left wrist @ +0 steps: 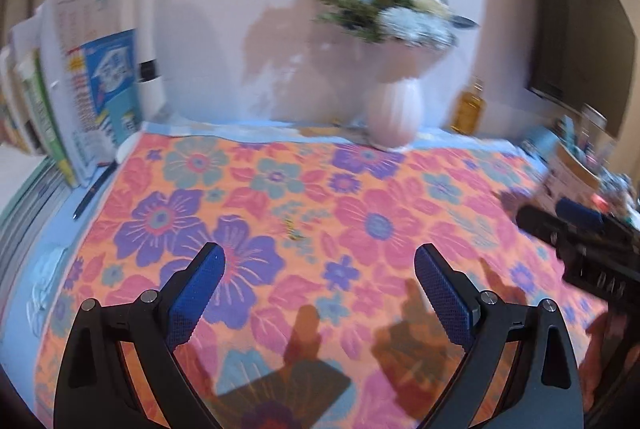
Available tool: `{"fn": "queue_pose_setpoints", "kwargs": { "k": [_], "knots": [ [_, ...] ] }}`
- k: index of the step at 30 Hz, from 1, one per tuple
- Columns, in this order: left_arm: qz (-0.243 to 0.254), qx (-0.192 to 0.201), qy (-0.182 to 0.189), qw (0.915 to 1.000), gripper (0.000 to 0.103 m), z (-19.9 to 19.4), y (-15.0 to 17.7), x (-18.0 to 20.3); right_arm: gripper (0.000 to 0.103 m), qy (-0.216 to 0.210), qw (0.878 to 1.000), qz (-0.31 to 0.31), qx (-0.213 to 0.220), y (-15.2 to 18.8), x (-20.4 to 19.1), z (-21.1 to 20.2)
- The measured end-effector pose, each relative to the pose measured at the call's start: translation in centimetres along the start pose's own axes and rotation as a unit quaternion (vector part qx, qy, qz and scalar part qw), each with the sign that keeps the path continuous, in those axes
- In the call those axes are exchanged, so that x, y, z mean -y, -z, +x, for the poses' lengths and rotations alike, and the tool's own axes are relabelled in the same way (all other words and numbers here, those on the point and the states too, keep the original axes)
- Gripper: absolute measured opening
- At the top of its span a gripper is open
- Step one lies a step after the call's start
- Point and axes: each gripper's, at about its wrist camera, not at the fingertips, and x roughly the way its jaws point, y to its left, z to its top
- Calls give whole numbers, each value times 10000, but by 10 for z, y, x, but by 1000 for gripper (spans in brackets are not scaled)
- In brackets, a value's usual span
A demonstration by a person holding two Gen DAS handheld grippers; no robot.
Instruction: Organize soft objects
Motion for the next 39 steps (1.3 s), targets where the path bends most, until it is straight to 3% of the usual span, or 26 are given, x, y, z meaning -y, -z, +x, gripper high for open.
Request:
{"fn": "queue_pose_setpoints", "kwargs": {
  "k": [4, 8, 11, 19, 39],
  "knots": [
    [-238, 121, -218, 9994, 96, 16, 9, -8, 81, 21, 9999, -131, 0, 5, -8, 22],
    [-192, -26, -210, 9996, 96, 24, 13, -8, 81, 79, 9998, -194, 14, 16, -8, 32],
    [-63, 63, -297, 9995, 102, 20, 16, -2, 81, 200, 9995, -207, -125, 21, -9, 41],
    [-16, 17, -369, 9993, 102, 23, 16, -2, 91, 407, 9984, -374, 92, 23, -16, 36],
    [-22, -140, -332, 9993, 102, 28, 17, -5, 92, 415, 9986, -340, 11, 23, -14, 40]
  ]
}}
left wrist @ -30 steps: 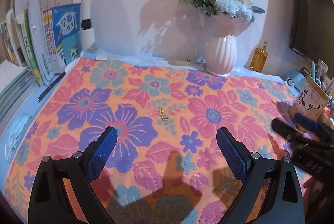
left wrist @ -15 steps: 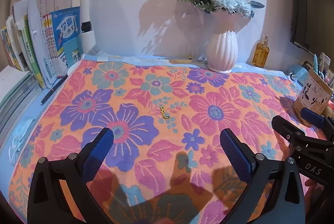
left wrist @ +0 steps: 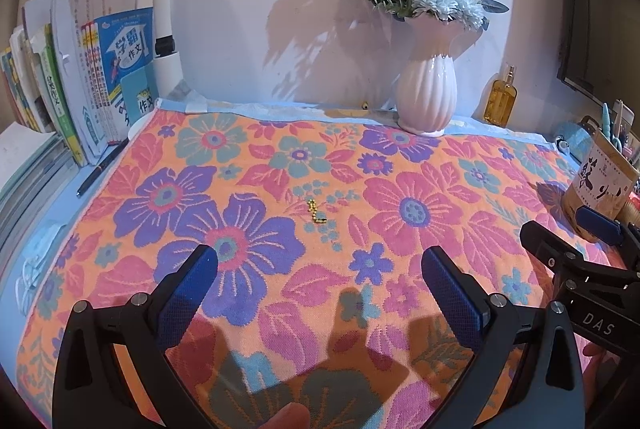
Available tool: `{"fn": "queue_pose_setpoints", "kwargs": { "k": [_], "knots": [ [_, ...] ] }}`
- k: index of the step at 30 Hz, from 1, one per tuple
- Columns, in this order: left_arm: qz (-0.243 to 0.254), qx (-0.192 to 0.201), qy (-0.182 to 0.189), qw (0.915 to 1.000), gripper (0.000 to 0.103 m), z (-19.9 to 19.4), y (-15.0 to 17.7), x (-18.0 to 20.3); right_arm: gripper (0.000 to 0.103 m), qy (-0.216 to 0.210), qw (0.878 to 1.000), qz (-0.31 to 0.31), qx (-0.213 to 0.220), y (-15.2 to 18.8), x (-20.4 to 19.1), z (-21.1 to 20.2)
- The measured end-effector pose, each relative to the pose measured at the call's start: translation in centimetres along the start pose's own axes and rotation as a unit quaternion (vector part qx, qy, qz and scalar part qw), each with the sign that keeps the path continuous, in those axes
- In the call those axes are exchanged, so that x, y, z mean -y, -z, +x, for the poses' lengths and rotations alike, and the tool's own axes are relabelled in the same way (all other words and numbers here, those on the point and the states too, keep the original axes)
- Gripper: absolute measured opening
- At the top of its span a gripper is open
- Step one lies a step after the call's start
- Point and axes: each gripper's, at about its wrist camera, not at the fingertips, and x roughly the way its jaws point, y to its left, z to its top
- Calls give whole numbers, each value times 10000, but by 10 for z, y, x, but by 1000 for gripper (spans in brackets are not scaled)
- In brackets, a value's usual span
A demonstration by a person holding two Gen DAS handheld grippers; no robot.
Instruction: Organize soft objects
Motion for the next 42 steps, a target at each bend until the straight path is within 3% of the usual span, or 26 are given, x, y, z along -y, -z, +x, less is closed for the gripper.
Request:
{"fn": "queue_pose_setpoints", "kwargs": {
  "k": [32, 40, 42],
  "knots": [
    [2, -82, 75, 9999, 102, 3, 0, -1, 93, 20, 9999, -92, -51, 0, -3, 2],
    [-88, 354, -5, 9993, 102, -8, -3, -9, 93, 14, 9999, -91, -44, 0, -3, 2],
    [-64, 266, 38, 9996, 102, -5, -4, -8, 93, 16, 9999, -90, -40, 0, -3, 2]
  ]
}}
